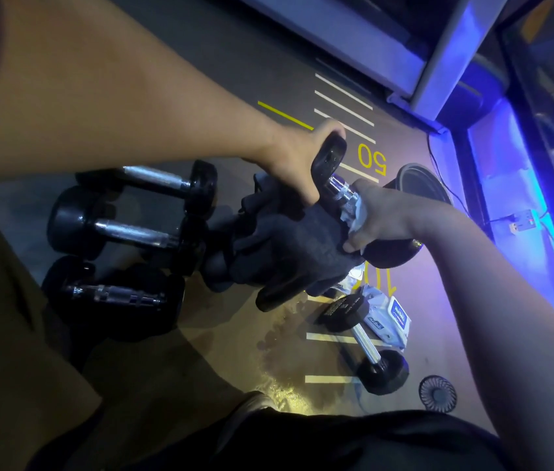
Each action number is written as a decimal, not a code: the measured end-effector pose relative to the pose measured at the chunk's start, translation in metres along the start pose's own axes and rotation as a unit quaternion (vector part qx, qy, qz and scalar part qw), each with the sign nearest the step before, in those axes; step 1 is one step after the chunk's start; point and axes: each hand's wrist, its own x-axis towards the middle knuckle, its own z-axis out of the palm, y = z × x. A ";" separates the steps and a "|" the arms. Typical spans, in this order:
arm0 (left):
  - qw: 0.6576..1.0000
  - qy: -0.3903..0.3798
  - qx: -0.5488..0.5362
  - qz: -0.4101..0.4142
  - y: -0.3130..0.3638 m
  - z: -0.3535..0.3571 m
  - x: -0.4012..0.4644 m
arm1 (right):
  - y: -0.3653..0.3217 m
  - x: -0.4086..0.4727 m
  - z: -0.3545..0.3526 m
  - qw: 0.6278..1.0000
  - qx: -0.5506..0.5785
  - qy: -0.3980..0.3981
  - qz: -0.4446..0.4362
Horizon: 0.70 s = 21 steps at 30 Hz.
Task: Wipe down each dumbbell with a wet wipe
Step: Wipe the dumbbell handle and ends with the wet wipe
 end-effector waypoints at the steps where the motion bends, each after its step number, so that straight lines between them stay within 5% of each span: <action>1: 1.000 0.000 -0.001 -0.001 0.000 0.000 0.000 | 0.001 -0.001 -0.002 1.000 -0.012 -0.009 0.006; 10: 1.000 0.000 0.000 -0.013 0.001 0.001 0.002 | 0.000 0.014 0.015 0.991 -0.021 0.132 -0.011; 21: 1.000 0.001 0.003 -0.023 0.001 0.001 0.001 | -0.009 0.024 0.021 0.980 0.061 0.188 -0.028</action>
